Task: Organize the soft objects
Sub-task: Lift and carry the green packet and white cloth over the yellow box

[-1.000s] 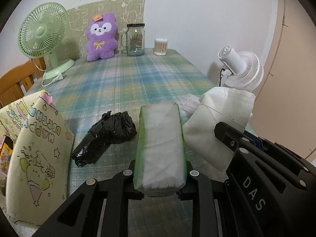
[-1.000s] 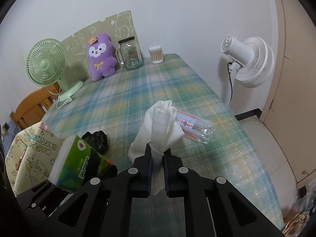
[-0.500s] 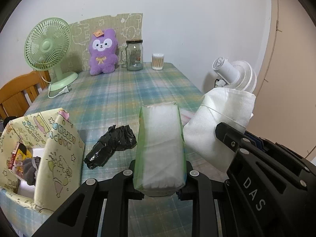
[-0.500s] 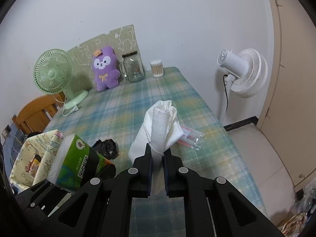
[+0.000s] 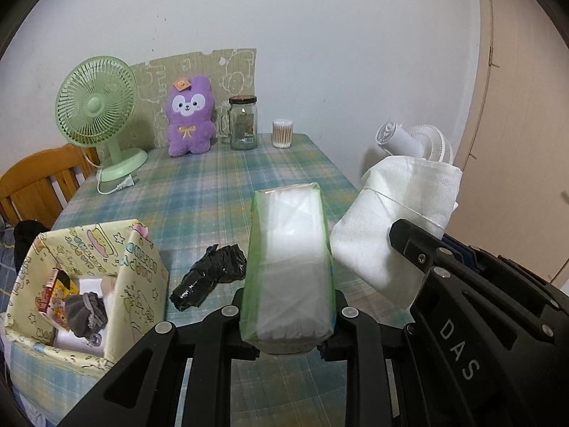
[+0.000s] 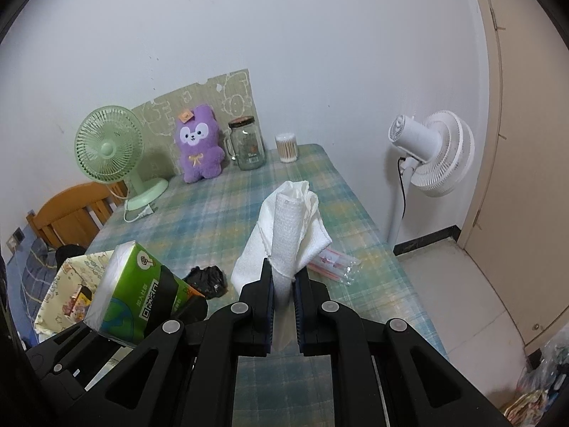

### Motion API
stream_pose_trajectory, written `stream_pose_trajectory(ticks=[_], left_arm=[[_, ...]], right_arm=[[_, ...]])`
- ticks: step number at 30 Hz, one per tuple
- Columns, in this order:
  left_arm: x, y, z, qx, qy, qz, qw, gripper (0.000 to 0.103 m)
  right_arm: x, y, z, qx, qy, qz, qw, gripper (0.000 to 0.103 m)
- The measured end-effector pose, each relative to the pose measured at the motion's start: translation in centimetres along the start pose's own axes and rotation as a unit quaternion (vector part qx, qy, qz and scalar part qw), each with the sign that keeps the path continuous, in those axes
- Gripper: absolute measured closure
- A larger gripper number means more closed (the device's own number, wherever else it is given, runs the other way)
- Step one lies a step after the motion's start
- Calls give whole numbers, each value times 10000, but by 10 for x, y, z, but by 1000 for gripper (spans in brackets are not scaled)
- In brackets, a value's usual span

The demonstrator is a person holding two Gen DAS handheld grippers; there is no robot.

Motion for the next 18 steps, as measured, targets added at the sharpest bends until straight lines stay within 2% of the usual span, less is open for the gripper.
stream_pose_trajectory(ticks=[18], left_arm=[[34, 25, -15, -27, -285, 0, 9996, 82]], right_arm=[[29, 34, -16, 227, -254, -28, 9994, 90]])
Point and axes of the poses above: each gripper's, at about its wrist camera, not at the fingertips, and x roughly against the way its jaws point, y to its left, z to its underside, the point moved 10 cm from there along -x, roughly the way its jaws point, and after that the axes turned 9 degrees about -z, right-handed, at the moved point
